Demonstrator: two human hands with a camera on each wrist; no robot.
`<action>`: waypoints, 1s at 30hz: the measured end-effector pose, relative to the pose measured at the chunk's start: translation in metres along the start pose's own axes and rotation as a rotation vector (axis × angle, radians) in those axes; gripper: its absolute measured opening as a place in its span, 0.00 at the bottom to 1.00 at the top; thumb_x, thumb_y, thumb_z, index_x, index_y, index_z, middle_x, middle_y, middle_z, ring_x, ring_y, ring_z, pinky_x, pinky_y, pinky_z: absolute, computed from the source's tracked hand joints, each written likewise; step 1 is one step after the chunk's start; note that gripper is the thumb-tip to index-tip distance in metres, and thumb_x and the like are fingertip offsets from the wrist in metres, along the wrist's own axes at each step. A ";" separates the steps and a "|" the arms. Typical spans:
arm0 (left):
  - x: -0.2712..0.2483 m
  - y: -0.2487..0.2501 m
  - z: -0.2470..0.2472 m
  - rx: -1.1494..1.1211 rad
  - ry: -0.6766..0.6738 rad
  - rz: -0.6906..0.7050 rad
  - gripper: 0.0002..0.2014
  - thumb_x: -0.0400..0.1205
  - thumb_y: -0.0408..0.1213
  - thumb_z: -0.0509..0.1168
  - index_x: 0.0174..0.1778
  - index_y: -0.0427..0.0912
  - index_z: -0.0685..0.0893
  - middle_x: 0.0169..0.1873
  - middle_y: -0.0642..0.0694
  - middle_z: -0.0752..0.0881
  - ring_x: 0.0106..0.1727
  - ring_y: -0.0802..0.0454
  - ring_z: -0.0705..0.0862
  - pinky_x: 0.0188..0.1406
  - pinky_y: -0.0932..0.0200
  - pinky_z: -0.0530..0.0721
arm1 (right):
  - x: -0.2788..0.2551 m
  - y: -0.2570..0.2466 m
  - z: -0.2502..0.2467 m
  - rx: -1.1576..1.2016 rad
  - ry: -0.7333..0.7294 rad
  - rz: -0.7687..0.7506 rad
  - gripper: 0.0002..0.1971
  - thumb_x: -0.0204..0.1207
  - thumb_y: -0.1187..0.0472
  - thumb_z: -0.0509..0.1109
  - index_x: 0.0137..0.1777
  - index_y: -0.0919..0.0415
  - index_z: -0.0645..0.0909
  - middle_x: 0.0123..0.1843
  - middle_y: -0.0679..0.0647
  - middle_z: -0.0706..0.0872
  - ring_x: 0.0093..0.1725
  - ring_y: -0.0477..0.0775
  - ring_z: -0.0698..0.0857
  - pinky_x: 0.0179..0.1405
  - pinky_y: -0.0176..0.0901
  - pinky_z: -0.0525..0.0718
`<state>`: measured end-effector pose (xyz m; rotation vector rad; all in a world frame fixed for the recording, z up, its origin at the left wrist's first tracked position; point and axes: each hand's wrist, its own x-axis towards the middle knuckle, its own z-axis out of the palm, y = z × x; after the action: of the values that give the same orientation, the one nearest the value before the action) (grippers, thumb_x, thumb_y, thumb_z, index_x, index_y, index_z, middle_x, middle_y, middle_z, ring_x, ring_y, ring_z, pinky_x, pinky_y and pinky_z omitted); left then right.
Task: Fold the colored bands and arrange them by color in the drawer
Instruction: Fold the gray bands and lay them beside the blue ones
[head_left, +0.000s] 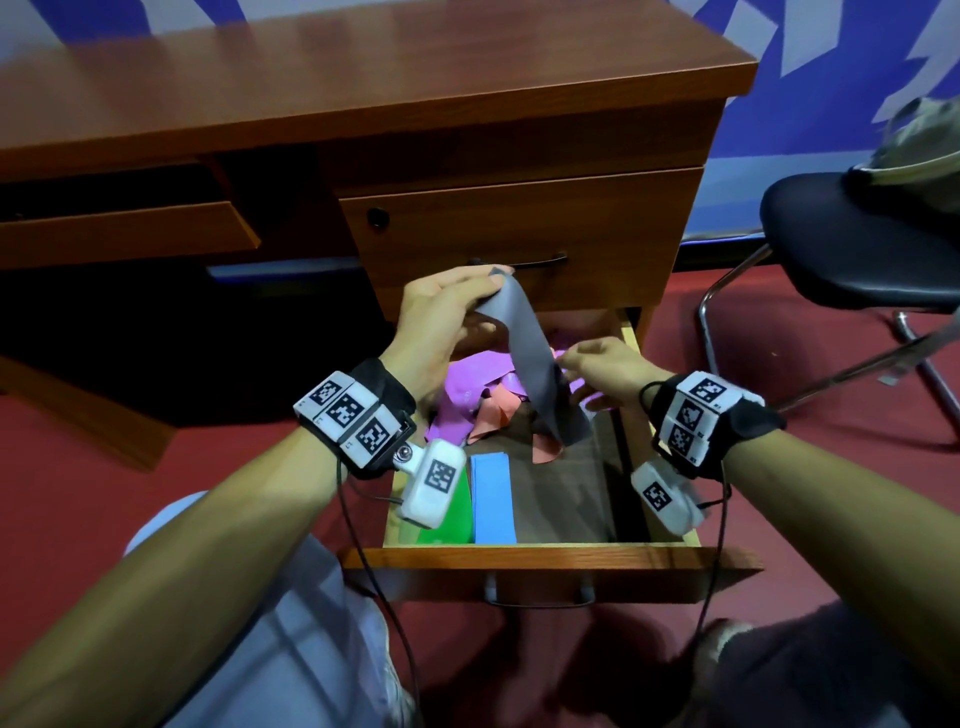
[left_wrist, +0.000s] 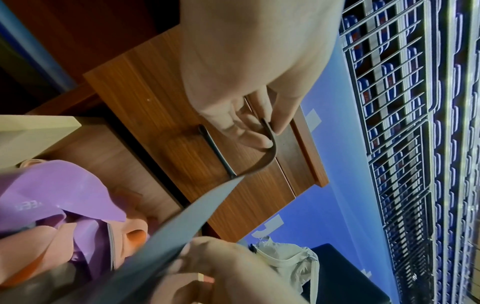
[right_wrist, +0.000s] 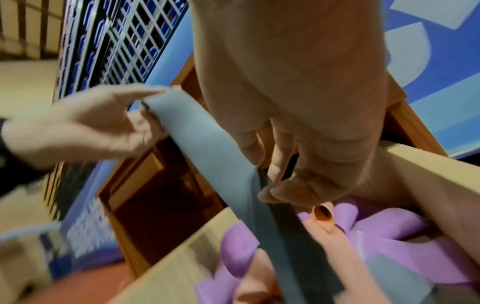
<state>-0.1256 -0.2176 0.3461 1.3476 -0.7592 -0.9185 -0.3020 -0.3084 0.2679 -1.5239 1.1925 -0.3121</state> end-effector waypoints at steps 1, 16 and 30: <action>0.000 0.000 0.000 -0.019 -0.004 0.017 0.07 0.82 0.28 0.71 0.51 0.37 0.94 0.45 0.45 0.92 0.39 0.58 0.88 0.33 0.65 0.85 | 0.006 0.006 0.003 -0.091 -0.015 -0.008 0.09 0.83 0.58 0.65 0.47 0.61 0.85 0.42 0.55 0.87 0.30 0.51 0.85 0.26 0.37 0.80; 0.019 -0.009 -0.019 -0.007 0.085 0.000 0.08 0.81 0.26 0.70 0.52 0.31 0.93 0.47 0.40 0.92 0.44 0.49 0.87 0.38 0.63 0.85 | 0.053 0.047 0.039 -1.275 -0.233 -0.149 0.20 0.71 0.46 0.71 0.61 0.52 0.84 0.60 0.55 0.88 0.60 0.61 0.87 0.59 0.56 0.86; 0.015 -0.010 -0.020 0.054 0.058 -0.015 0.06 0.81 0.29 0.71 0.48 0.37 0.94 0.42 0.43 0.92 0.38 0.50 0.87 0.34 0.60 0.84 | 0.040 0.036 0.022 -1.202 -0.142 -0.085 0.13 0.69 0.58 0.74 0.54 0.56 0.89 0.53 0.56 0.90 0.52 0.59 0.89 0.52 0.49 0.89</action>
<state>-0.1025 -0.2215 0.3340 1.4225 -0.7347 -0.8722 -0.2862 -0.3231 0.2140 -2.5521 1.2464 0.5761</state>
